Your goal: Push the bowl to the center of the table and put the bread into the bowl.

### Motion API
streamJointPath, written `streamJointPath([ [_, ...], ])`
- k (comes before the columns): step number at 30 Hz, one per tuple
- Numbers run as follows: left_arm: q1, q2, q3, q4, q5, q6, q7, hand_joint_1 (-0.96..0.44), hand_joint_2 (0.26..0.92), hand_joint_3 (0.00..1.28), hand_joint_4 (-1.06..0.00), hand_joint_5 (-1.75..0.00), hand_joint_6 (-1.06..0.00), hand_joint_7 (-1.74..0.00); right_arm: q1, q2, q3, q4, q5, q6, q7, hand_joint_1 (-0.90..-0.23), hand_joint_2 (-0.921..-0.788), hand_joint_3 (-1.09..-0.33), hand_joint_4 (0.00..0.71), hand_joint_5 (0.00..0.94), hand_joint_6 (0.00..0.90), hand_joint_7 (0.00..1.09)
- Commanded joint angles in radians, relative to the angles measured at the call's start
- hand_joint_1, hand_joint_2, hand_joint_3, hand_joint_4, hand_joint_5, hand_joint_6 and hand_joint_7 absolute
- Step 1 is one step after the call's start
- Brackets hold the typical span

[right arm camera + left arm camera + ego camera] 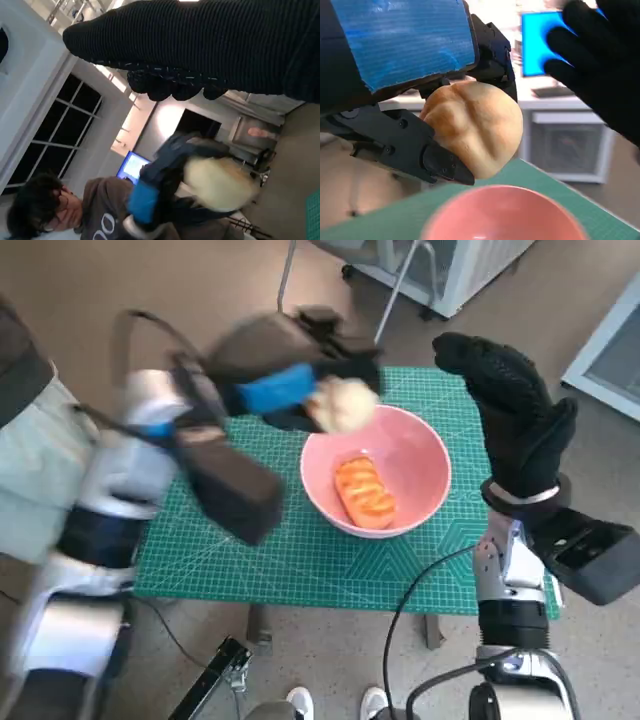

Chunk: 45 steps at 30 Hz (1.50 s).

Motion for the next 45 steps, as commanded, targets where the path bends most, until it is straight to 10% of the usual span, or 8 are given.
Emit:
streamJointPath([
  [1, -0.027, -0.051, -0.057, 0.133, 0.063, -0.021, 0.052, 0.00, 0.921, 0.17, -0.51, -1.28, -0.58, -1.29, 0.015, -0.008, -0.002, -0.005, 0.009, 0.022, 0.014, -0.652, -0.921, -0.693, 0.378, 0.009, 0.101, 0.86],
  [4, -0.029, -0.091, -0.088, 0.190, 0.072, 0.048, -0.006, 0.00, 0.921, 0.26, -0.37, -1.39, -0.51, -1.38, 0.018, -0.010, -0.004, -0.006, 0.006, 0.019, 0.015, -0.653, -0.921, -0.688, 0.378, 0.009, 0.100, 0.87],
  [7, -0.026, -0.123, -0.113, 0.218, 0.081, 0.149, -0.075, -0.04, 0.904, 0.17, -0.19, -0.52, -0.22, -0.78, 0.021, -0.011, -0.005, -0.009, 0.003, 0.017, 0.012, -0.656, -0.921, -0.687, 0.377, 0.009, 0.099, 0.87],
  [13, 0.002, -0.146, -0.133, 0.201, 0.091, 0.253, -0.137, -0.09, 0.891, 0.06, -0.07, -0.06, -0.03, -0.49, 0.022, -0.013, -0.008, -0.009, -0.004, 0.004, 0.009, -0.657, -0.921, -0.687, 0.376, 0.008, 0.097, 0.87],
  [27, 0.049, -0.134, -0.070, 0.202, 0.014, 0.168, -0.067, -0.18, 0.872, 0.02, -0.12, -0.04, -0.11, -0.50, 0.019, -0.012, -0.009, -0.011, -0.017, -0.002, -0.004, -0.650, -0.921, -0.688, 0.376, 0.008, 0.092, 0.87],
  [45, 0.252, -0.200, 0.341, -0.025, -0.566, 0.063, -0.057, -0.32, 0.920, 0.05, -0.47, -0.10, -0.39, -0.46, 0.010, 0.012, -0.006, -0.028, -0.036, -0.015, -0.048, -0.645, -0.921, -0.688, 0.374, 0.007, 0.088, 0.87],
])
